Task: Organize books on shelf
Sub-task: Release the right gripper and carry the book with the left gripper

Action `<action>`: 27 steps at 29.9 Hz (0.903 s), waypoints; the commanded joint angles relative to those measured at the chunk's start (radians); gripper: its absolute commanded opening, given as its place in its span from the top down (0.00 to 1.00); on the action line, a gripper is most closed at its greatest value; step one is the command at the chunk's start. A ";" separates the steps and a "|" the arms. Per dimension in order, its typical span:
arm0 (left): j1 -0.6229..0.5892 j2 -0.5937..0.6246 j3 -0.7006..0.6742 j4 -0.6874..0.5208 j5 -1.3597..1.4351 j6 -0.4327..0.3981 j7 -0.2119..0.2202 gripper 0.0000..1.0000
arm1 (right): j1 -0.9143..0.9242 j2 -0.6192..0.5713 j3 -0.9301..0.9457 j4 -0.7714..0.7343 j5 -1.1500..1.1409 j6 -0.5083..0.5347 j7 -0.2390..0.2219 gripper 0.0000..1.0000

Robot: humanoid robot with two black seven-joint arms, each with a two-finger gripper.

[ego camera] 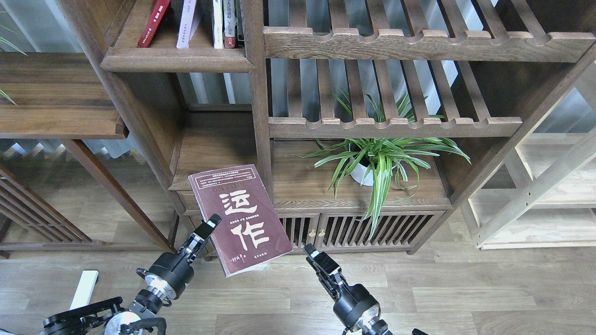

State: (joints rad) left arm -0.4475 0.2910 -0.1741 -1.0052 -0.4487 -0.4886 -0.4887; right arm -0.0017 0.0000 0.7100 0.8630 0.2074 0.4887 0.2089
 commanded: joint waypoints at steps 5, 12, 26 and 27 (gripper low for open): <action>0.001 0.000 -0.074 -0.007 0.085 0.000 0.000 0.90 | -0.007 0.000 0.006 -0.009 -0.002 0.000 0.000 0.52; 0.001 0.051 -0.114 -0.013 0.151 0.000 0.000 0.95 | -0.007 0.000 0.013 -0.009 -0.002 0.000 0.000 0.52; 0.092 0.194 -0.142 -0.159 0.248 0.000 0.000 0.95 | -0.007 0.000 0.025 -0.010 -0.002 0.000 -0.003 0.52; 0.102 0.206 -0.160 -0.168 0.263 0.000 0.000 0.95 | -0.007 0.000 0.025 -0.013 -0.002 0.000 -0.005 0.52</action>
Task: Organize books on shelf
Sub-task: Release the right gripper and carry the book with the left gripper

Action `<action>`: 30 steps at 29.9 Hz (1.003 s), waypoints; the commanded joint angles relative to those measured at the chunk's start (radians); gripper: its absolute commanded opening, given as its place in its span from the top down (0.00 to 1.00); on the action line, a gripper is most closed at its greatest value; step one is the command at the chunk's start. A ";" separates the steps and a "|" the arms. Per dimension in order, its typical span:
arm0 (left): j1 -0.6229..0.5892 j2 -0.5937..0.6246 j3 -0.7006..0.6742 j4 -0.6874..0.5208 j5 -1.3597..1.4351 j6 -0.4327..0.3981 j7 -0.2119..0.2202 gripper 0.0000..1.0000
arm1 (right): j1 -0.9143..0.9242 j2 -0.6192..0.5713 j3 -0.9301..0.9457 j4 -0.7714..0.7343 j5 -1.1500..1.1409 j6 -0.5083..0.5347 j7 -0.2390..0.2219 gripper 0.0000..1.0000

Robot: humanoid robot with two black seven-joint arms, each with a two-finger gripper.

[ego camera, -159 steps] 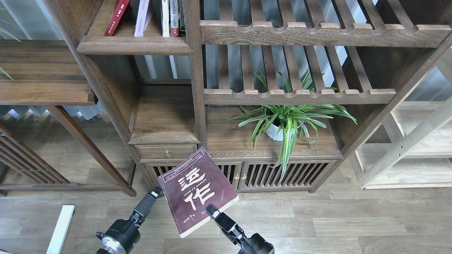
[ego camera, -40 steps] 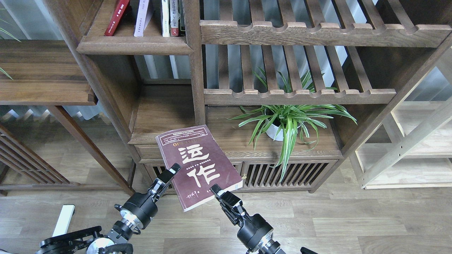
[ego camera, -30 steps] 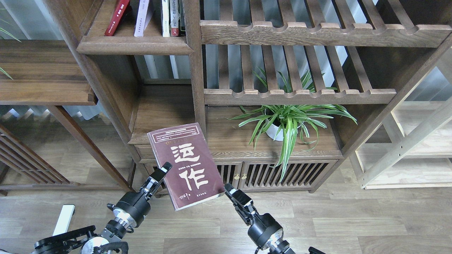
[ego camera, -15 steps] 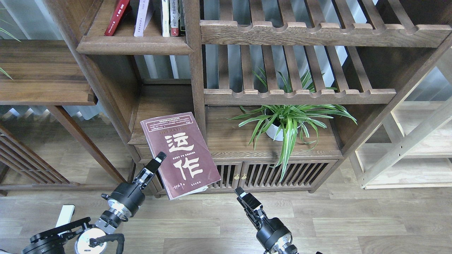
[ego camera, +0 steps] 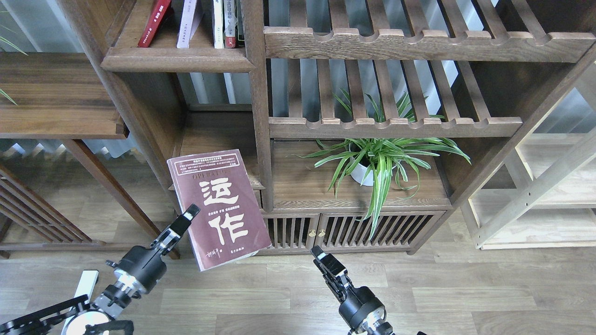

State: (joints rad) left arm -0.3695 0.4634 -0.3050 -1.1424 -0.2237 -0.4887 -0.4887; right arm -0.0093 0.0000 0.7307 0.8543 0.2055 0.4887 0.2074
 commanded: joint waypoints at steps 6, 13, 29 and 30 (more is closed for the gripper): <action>0.078 0.043 -0.163 -0.017 0.122 0.000 0.019 0.95 | 0.000 0.000 0.006 -0.014 0.000 0.000 -0.005 0.52; 0.103 0.029 -0.255 0.052 0.248 0.000 0.027 0.95 | 0.000 0.000 0.007 -0.015 -0.001 0.000 -0.005 0.52; 0.101 -0.006 -0.344 0.155 0.484 0.000 0.053 0.93 | -0.001 0.000 0.021 -0.031 -0.008 0.000 -0.006 0.52; 0.101 -0.005 -0.345 0.158 0.492 0.000 0.053 0.93 | -0.001 0.000 0.021 -0.031 -0.008 0.000 -0.006 0.52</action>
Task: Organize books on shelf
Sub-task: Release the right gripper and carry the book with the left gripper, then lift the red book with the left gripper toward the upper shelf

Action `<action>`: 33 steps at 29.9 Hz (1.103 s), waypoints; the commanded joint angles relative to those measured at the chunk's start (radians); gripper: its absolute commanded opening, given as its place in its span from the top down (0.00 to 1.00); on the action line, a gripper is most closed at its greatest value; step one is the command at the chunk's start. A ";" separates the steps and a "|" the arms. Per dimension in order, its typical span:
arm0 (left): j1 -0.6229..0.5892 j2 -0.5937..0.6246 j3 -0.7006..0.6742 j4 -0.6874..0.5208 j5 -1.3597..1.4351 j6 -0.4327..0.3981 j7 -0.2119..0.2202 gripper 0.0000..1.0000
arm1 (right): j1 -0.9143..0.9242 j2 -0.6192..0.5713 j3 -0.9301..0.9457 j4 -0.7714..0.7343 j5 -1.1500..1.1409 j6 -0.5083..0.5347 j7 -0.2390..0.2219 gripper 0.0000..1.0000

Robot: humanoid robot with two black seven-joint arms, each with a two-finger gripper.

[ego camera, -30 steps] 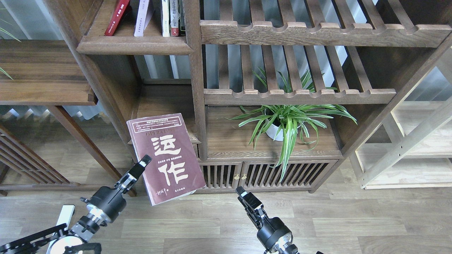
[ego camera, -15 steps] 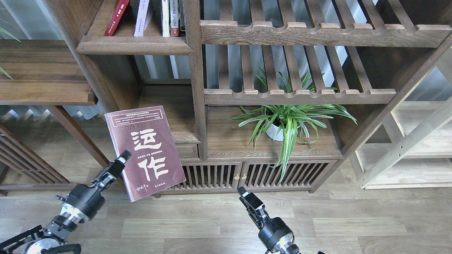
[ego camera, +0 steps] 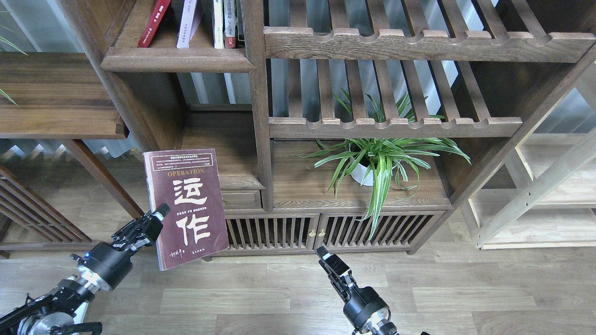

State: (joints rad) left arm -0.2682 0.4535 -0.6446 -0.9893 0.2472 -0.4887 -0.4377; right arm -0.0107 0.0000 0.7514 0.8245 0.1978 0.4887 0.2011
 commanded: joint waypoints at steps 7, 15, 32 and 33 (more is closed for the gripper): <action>0.000 -0.039 -0.015 0.136 0.052 0.000 0.014 0.93 | -0.002 0.000 0.000 -0.001 0.000 0.000 0.000 0.52; 0.000 -0.050 -0.038 0.062 0.060 0.000 0.020 0.93 | -0.006 0.000 0.016 -0.001 -0.011 0.000 0.000 0.52; 0.044 0.102 -0.168 -0.175 0.061 0.000 0.031 0.93 | -0.002 0.000 0.014 -0.036 -0.012 0.000 0.000 0.52; 0.044 0.099 -0.182 -0.175 0.063 0.000 0.034 0.93 | -0.002 0.000 0.014 -0.036 -0.012 0.000 0.000 0.52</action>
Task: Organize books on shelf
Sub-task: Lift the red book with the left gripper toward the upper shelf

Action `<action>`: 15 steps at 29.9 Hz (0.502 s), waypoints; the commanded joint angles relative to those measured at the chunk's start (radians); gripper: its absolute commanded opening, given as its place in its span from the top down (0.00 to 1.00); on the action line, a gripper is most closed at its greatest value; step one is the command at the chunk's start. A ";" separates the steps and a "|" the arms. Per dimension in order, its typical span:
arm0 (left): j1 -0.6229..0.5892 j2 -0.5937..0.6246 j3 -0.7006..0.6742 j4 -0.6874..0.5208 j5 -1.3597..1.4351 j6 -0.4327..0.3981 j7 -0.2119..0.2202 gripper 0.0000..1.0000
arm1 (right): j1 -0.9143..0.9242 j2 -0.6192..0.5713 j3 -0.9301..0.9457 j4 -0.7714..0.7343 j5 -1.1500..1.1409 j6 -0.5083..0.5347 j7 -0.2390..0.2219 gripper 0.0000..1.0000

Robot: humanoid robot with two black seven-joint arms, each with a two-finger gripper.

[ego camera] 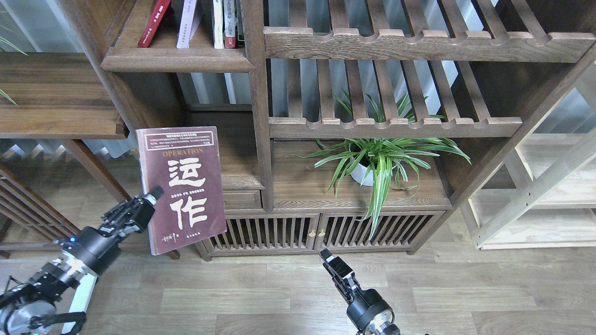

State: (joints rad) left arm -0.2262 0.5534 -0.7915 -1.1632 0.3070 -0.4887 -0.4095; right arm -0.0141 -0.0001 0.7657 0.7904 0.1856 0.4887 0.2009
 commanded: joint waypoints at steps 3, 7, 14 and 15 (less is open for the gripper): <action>0.002 -0.009 -0.069 -0.003 0.007 0.000 0.017 0.93 | 0.002 0.000 0.000 -0.003 0.000 0.000 0.000 0.52; 0.001 0.000 -0.084 -0.029 0.035 0.000 0.021 0.93 | 0.002 0.000 0.010 -0.002 0.000 0.000 0.000 0.52; 0.096 0.054 -0.138 -0.162 0.073 0.000 0.023 0.91 | 0.002 0.000 0.014 -0.003 0.000 0.000 0.000 0.52; 0.114 0.068 -0.150 -0.176 0.081 0.000 0.023 0.90 | 0.002 0.000 0.014 -0.003 0.000 0.000 0.000 0.52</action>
State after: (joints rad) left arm -0.1578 0.5913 -0.9141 -1.2975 0.3687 -0.4887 -0.3867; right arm -0.0122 0.0000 0.7790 0.7870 0.1855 0.4887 0.2009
